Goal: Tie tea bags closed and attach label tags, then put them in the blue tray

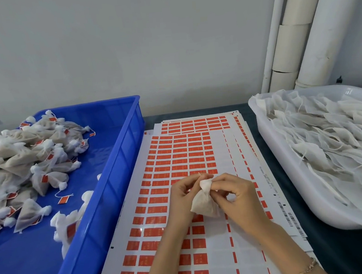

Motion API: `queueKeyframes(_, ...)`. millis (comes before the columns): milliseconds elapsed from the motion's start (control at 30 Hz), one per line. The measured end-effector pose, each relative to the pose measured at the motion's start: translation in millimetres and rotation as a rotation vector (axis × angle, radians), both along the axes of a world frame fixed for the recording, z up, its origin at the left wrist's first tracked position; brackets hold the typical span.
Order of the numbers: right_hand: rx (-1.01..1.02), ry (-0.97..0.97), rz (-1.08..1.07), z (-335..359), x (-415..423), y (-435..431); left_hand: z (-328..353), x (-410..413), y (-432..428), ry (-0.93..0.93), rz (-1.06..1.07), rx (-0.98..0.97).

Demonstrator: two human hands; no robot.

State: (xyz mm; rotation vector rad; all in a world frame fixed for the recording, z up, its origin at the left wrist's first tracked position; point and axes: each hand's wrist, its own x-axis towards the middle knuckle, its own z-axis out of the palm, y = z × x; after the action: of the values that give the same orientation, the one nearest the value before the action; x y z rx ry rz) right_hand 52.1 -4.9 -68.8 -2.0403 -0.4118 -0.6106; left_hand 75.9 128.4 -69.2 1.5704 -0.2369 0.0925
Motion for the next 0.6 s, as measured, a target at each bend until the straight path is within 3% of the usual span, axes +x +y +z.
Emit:
queueKeyframes(500, -0.162, 0.144, -0.033, -16.7, 4.4, 1.1, 5.0, -6.5, -0.7, 0.061, -0.039, -0.025)
queueKeyframes(600, -0.134, 0.152, -0.020, -16.3, 3.9, -0.1, 2.3, -4.3, -2.9, -0.003, -0.104, 0.068)
